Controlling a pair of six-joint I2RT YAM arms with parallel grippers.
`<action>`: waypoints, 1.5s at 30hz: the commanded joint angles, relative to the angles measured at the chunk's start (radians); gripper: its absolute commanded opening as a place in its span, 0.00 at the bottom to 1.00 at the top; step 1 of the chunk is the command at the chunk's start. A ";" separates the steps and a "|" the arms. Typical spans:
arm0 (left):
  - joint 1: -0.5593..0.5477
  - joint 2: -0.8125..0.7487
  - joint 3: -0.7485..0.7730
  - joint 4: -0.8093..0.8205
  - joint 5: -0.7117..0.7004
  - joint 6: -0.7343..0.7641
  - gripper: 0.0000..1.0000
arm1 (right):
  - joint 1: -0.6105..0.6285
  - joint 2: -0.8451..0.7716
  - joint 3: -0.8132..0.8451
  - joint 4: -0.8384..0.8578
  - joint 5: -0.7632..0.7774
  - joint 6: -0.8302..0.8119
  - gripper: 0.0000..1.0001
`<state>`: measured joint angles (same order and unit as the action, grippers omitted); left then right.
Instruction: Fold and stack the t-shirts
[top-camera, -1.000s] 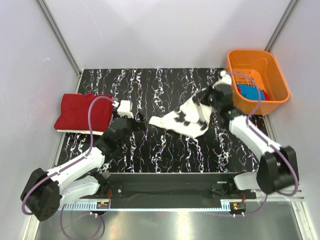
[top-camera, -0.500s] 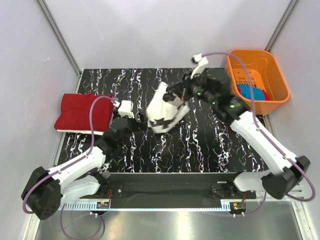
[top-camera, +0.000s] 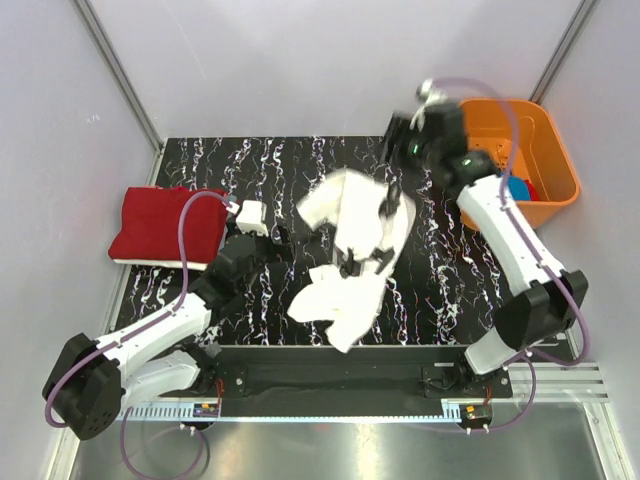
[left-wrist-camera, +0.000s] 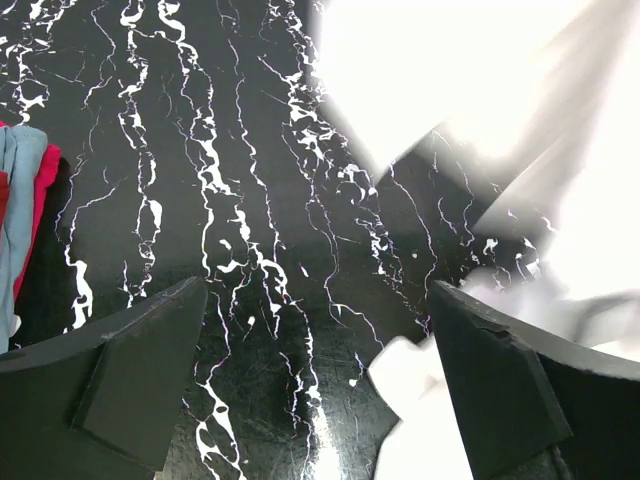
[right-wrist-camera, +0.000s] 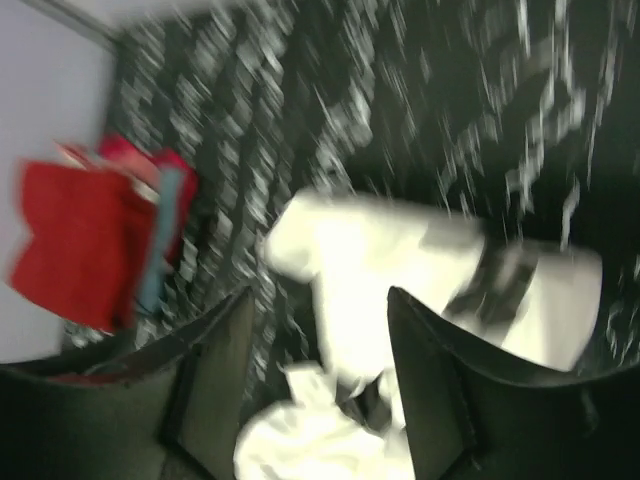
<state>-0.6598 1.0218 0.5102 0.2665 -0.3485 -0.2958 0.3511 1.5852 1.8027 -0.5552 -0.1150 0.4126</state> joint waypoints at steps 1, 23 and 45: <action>-0.001 -0.008 0.037 0.017 -0.006 0.000 0.99 | 0.008 -0.143 -0.342 0.104 -0.032 0.028 0.61; 0.025 0.020 0.042 -0.024 -0.139 -0.104 0.99 | 0.771 -0.085 -0.813 0.296 0.274 0.126 0.56; 0.180 0.052 0.053 -0.096 -0.012 -0.206 0.99 | 0.908 0.328 -0.565 0.236 0.509 0.140 0.18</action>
<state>-0.4824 1.0645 0.5232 0.1532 -0.3698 -0.4953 1.2377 1.9064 1.1980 -0.2859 0.3176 0.5404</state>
